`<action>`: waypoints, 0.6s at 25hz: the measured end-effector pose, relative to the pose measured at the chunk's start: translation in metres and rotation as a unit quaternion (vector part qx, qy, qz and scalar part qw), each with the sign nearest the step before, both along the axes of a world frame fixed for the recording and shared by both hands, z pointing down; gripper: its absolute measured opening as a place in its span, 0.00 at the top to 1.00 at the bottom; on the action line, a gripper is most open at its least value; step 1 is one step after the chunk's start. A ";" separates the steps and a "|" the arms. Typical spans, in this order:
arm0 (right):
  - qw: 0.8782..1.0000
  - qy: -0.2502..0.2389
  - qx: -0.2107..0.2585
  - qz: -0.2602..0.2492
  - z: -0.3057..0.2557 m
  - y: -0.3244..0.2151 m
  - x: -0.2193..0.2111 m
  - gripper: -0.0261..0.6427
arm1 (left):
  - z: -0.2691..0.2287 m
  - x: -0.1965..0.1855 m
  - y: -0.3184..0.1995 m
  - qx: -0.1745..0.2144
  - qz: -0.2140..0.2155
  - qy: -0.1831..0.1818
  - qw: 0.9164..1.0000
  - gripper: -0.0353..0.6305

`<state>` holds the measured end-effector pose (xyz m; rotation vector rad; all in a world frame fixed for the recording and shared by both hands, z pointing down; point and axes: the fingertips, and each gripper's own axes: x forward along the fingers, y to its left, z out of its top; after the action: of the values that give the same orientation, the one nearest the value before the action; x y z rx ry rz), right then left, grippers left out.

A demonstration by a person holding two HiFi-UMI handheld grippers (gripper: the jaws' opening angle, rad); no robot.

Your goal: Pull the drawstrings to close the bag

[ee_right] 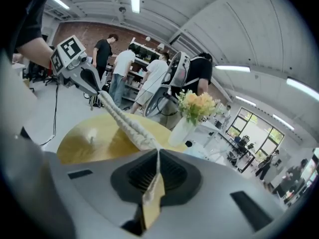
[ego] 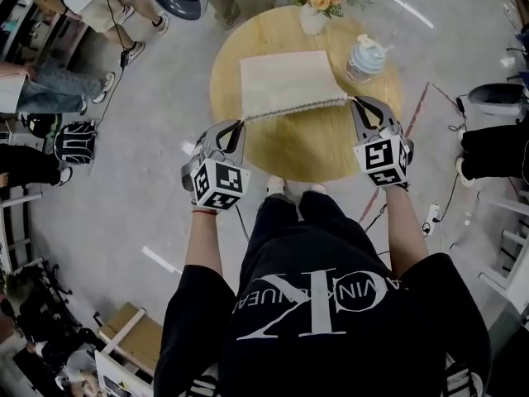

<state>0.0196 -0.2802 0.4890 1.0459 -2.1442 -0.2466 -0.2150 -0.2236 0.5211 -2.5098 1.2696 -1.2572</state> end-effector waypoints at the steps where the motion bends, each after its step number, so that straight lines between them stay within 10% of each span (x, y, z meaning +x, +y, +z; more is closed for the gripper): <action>1: 1.000 0.004 0.006 0.000 -0.003 -0.003 0.001 0.93 | -0.004 0.000 -0.002 -0.012 0.008 0.017 1.000 0.91; 5: 1.000 -0.007 0.020 0.007 -0.022 -0.016 0.009 0.93 | -0.022 0.015 0.004 -0.097 0.088 0.136 0.982 0.91; 11: 0.999 -0.035 0.022 0.015 -0.037 -0.025 0.008 0.93 | -0.027 0.035 0.042 -0.182 0.234 0.144 0.944 0.92; 15: 1.000 -0.014 0.026 0.013 -0.038 -0.024 0.005 0.93 | -0.013 0.020 0.034 -0.179 0.186 0.064 0.964 0.92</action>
<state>0.0243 -0.3039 0.4513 1.1107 -2.1574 -0.2779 -0.1949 -0.1900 0.5078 -2.9316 0.5740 -1.3426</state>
